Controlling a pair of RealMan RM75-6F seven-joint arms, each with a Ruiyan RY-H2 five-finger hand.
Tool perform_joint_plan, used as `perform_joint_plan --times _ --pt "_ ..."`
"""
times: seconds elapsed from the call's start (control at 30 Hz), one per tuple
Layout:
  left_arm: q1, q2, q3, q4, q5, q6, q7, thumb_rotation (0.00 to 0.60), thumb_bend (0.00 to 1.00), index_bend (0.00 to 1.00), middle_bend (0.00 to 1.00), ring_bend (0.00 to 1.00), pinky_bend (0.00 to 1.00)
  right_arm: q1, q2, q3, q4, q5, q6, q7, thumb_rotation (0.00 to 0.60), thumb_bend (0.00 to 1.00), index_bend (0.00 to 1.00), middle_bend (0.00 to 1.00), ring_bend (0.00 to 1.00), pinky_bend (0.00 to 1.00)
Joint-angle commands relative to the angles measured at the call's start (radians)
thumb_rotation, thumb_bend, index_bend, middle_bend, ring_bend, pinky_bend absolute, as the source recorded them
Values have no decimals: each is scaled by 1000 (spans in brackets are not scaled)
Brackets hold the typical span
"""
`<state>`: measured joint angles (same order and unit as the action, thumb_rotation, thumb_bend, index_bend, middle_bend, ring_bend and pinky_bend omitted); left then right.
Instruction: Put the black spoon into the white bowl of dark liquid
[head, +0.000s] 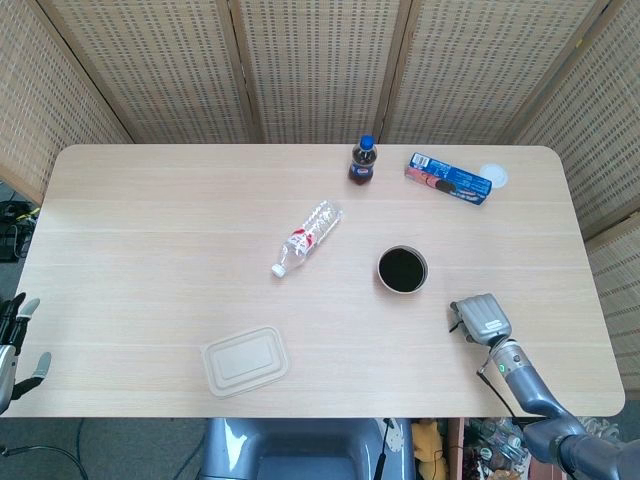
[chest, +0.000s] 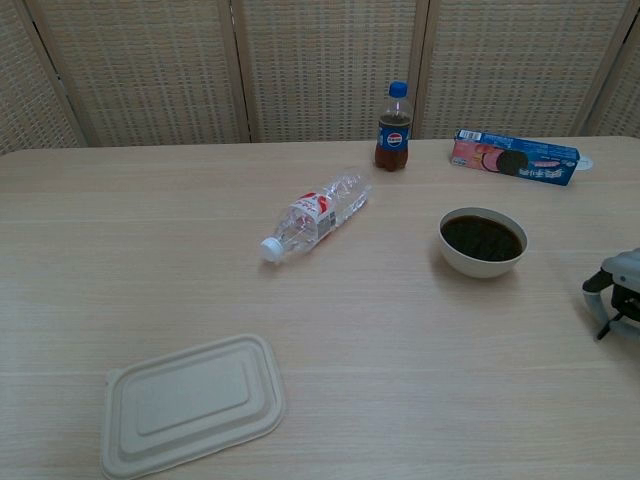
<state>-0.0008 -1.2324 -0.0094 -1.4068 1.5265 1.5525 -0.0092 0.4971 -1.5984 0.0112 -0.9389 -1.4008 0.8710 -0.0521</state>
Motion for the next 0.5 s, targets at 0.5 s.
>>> perform_joint_plan --times 0.5 --pt "-1 -5 0 11 2 0 -14 600 411 0 0 0 0 5 146 63 -234 35 21 91 600 657 635 927 941 1000"
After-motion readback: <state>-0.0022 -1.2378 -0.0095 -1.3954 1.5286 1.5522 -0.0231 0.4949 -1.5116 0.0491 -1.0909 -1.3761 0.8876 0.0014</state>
